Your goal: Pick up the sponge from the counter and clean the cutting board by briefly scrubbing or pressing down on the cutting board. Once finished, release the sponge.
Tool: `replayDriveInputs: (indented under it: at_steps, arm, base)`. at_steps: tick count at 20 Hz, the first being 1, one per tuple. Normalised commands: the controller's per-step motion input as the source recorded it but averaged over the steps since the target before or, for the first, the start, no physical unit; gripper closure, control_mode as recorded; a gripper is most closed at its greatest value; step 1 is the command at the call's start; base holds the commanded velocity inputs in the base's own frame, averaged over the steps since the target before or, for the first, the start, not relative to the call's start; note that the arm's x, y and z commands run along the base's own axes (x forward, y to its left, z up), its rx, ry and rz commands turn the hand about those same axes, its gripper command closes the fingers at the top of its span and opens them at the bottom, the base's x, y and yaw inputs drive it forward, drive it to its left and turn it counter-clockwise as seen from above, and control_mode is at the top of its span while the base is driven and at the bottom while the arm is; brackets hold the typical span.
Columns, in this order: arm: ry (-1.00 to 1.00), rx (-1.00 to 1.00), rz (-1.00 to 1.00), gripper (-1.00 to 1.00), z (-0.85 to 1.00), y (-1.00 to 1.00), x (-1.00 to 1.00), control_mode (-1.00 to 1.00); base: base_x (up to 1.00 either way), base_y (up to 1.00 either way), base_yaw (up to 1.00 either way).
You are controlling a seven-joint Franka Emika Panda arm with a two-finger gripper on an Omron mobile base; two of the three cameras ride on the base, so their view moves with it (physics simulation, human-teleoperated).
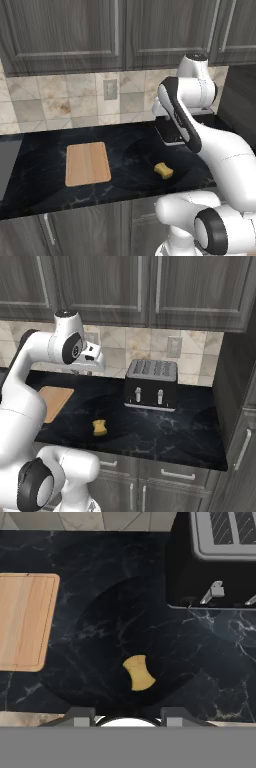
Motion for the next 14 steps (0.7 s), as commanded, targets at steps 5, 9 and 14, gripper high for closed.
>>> replayDriveInputs:
  at_steps: [5, 9, 14]
  arm:
    - [0.03, -0.02, 0.0, -1.0, -0.19, 0.03, -0.24, -1.0]
    - [0.09, -0.02, 0.0, -1.0, -0.71, -0.11, -0.26, -1.0]
    - [0.0, -0.05, 0.0, -1.0, -0.75, 0.0, -0.55, -1.0]
  base:
    - [0.0, 0.0, 0.0]
    - [0.0, 0.0, 0.0]
    - [0.0, 0.0, 0.0]
